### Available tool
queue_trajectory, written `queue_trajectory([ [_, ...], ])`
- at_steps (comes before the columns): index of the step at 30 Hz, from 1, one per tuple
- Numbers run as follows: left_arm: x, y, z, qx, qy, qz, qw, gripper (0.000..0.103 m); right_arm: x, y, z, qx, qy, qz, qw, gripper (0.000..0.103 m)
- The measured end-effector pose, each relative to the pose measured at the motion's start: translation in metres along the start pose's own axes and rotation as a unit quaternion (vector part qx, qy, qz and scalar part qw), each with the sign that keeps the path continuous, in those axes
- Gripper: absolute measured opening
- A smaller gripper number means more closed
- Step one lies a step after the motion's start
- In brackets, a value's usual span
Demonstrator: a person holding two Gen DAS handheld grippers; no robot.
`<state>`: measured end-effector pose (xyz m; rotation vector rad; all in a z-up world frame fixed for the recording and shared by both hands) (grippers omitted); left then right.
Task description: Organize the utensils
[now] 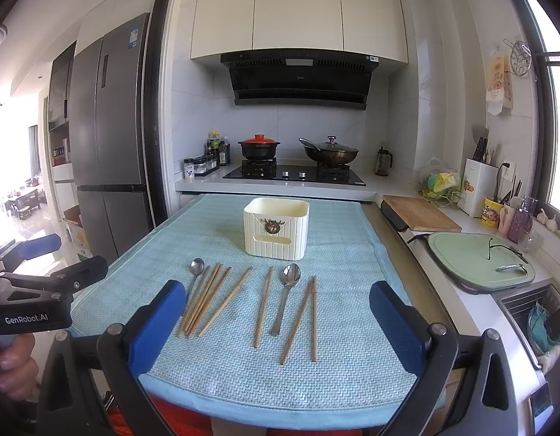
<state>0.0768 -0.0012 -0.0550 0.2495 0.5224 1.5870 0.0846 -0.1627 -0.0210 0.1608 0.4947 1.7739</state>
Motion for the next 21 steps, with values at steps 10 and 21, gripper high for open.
queue_trajectory([
  [10,-0.0004,-0.0009,0.0015,0.004,-0.003,0.001,1.0,0.103,-0.0011,-0.0028,-0.0004,0.002,-0.002,0.002,1.0,0.103],
  [21,-0.0007,-0.0003,0.0034,0.006,-0.003,0.002,1.0,0.103,-0.0017,-0.0041,0.0008,0.0,-0.002,0.002,1.0,0.103],
])
Point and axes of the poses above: each gripper's, at about its wrist camera, not at the fingertips, and y roughly against the way its jaws point, x to its left, z to its top, the point moved 8 cm from there along -y, roughly the way its jaws point, and after that the axes turned 9 degrees about y, right-handed, at the moved point
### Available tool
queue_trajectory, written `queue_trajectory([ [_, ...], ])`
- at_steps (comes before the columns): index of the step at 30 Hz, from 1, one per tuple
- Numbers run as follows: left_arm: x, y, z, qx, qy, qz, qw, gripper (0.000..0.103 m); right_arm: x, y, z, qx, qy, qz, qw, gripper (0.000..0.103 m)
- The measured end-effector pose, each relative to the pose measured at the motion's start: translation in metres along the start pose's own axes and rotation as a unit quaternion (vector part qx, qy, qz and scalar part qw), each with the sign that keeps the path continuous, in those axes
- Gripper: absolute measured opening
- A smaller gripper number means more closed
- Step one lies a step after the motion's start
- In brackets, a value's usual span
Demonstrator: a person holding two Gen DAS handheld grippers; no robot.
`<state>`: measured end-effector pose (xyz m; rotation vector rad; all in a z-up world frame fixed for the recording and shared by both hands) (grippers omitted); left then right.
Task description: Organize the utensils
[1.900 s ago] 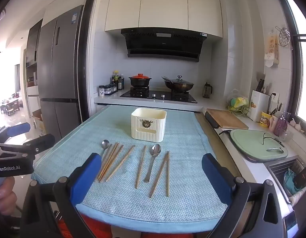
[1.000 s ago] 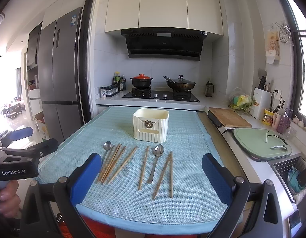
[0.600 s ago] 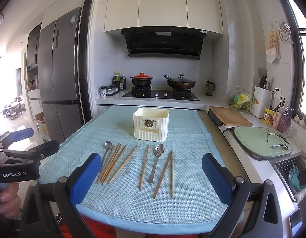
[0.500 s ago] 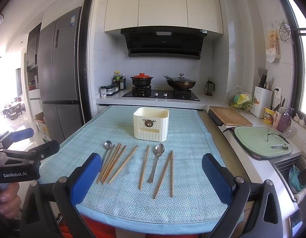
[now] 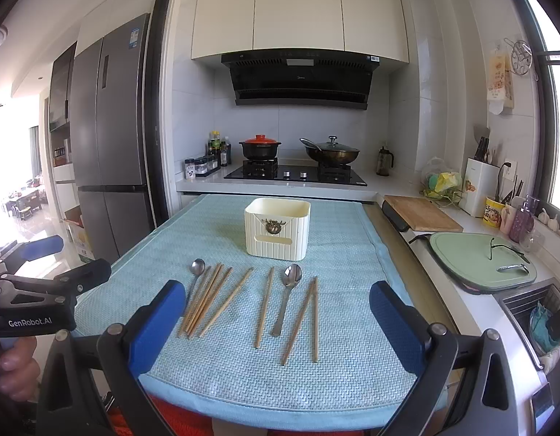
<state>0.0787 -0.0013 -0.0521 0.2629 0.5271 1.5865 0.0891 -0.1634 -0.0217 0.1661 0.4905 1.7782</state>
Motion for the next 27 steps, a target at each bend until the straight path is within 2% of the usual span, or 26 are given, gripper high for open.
queue_trajectory([
  [19,0.001,-0.005,-0.004,0.008,0.0,0.001,1.0,0.103,0.001,-0.001,0.0,0.002,0.001,0.002,1.0,0.103],
  [25,0.005,-0.008,-0.004,0.013,0.019,-0.026,0.9994,0.103,-0.002,-0.004,-0.001,0.005,-0.001,0.002,1.0,0.103],
  [27,0.007,-0.01,-0.002,0.013,0.021,-0.023,0.9994,0.103,-0.004,-0.006,-0.001,0.006,-0.002,0.002,1.0,0.103],
])
Point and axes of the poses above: each gripper's, at about its wrist camera, not at the fingertips, and y roughly against the way its jaws point, x to its left, z to its top, the point moved 8 cm from there along -y, roughly the way its jaws point, and after that the axes turned 9 degrees about y, right-handed, at the moved point
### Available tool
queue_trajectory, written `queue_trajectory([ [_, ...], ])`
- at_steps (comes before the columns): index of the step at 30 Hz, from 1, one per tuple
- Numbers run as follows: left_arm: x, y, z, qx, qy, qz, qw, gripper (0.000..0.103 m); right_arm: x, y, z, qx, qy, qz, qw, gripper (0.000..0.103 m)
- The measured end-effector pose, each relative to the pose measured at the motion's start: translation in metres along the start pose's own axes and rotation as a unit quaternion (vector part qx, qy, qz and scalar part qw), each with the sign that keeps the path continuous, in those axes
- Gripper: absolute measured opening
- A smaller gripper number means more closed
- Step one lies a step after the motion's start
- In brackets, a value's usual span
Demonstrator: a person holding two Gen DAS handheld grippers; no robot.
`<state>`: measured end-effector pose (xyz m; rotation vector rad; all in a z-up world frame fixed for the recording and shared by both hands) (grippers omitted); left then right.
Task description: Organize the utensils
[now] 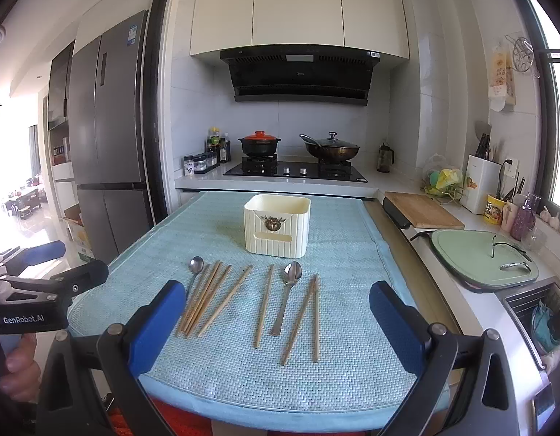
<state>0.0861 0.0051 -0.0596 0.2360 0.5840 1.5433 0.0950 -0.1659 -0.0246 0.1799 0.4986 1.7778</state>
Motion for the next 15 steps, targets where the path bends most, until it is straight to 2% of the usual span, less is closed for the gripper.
queue_trajectory([
  [9,0.004,-0.011,0.003,-0.004,-0.014,0.02,0.9997,0.103,-0.006,-0.011,-0.002,0.006,0.001,-0.004,1.0,0.103],
  [15,0.023,-0.028,0.009,0.003,0.005,0.031,0.9995,0.103,-0.018,-0.023,-0.008,0.014,0.002,-0.016,1.0,0.103],
])
Point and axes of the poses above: each gripper's, at about its wrist camera, not at the fingertips, and y roughly against the way its jaws point, x to its left, z to its top, the point moved 8 cm from there along -y, roughly the way its jaws point, and after that the axes turned 9 degrees about y, right-handed, at the moved point
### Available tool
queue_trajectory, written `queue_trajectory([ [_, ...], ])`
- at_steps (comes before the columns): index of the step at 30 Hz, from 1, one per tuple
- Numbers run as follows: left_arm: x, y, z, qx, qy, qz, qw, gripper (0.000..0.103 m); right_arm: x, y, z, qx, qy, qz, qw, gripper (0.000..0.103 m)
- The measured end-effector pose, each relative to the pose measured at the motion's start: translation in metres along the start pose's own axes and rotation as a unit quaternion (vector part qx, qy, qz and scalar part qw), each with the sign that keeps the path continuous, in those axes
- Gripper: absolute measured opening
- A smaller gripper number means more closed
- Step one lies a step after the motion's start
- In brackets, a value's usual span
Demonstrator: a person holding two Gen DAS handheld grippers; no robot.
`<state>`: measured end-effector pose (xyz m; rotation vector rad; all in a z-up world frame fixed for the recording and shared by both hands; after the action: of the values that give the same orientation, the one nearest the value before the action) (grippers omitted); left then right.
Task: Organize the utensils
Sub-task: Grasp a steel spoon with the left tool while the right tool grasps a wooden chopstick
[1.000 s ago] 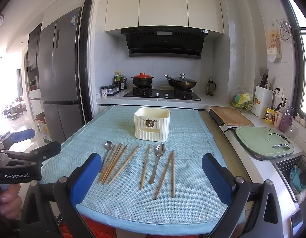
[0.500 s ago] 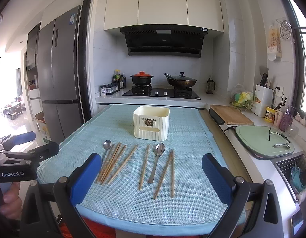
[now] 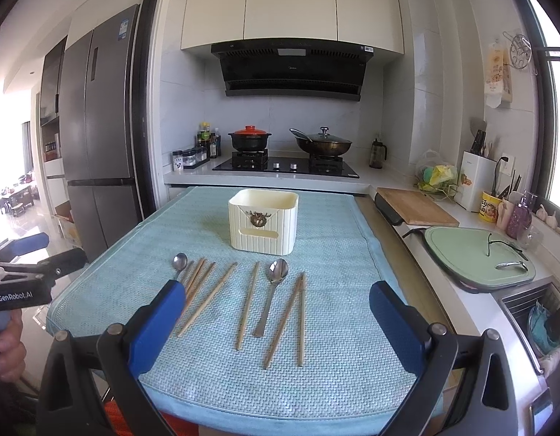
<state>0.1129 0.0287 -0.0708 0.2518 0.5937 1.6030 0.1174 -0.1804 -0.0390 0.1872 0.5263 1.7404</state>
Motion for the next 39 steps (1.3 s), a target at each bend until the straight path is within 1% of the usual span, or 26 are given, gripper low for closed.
queue_trajectory([
  [5,0.023,-0.029,-0.001,0.024,0.024,0.001,0.9994,0.103,-0.017,-0.023,-0.011,0.022,-0.007,-0.001,1.0,0.103],
  [8,0.039,-0.055,-0.002,0.048,0.044,-0.002,0.9979,0.103,-0.03,-0.041,-0.019,0.042,-0.016,-0.003,0.999,0.103],
  [11,0.05,-0.085,-0.005,0.07,0.053,-0.002,0.9962,0.103,-0.043,-0.061,-0.028,0.065,-0.031,0.004,0.997,0.103],
  [14,0.055,-0.115,-0.01,0.092,0.049,0.004,0.9945,0.103,-0.052,-0.082,-0.038,0.087,-0.04,0.01,0.995,0.103],
  [21,0.055,-0.194,-0.028,0.137,0.024,0.017,0.9902,0.102,-0.057,-0.13,-0.059,0.125,-0.027,0.016,0.992,0.101],
  [26,0.059,-0.242,-0.037,0.175,0.02,0.023,0.9841,0.1,-0.059,-0.163,-0.076,0.155,-0.037,0.028,0.987,0.085],
  [28,0.059,-0.253,-0.038,0.183,0.016,0.021,0.9827,0.099,-0.061,-0.175,-0.083,0.165,-0.046,0.036,0.985,0.079],
  [30,0.06,-0.263,-0.038,0.19,0.008,0.022,0.9816,0.099,-0.062,-0.19,-0.089,0.178,-0.051,0.045,0.982,0.073],
  [32,0.059,-0.27,-0.039,0.194,-0.001,0.023,0.9807,0.097,-0.059,-0.205,-0.095,0.191,-0.052,0.06,0.978,0.065],
  [36,0.057,-0.28,-0.041,0.2,-0.012,0.022,0.9794,0.096,-0.045,-0.229,-0.103,0.213,-0.045,0.098,0.971,0.063],
  [38,0.057,-0.286,-0.041,0.205,-0.013,0.023,0.9785,0.094,-0.039,-0.24,-0.109,0.227,-0.033,0.104,0.968,0.053],
  [39,0.057,-0.289,-0.042,0.208,-0.012,0.023,0.9778,0.093,-0.036,-0.245,-0.111,0.232,-0.026,0.106,0.967,0.051],
])
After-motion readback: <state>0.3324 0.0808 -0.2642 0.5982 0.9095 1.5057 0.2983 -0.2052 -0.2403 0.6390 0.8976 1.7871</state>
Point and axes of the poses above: each gripper's, at about its wrist camera, not at the fingertips, and y roughly against the way its jaws point, x to its left, z to its top, the point moved 8 cm from there along -y, roughly the way its jaws point, and after that the axes turned 9 degrees about y, right-handed, at the moved point
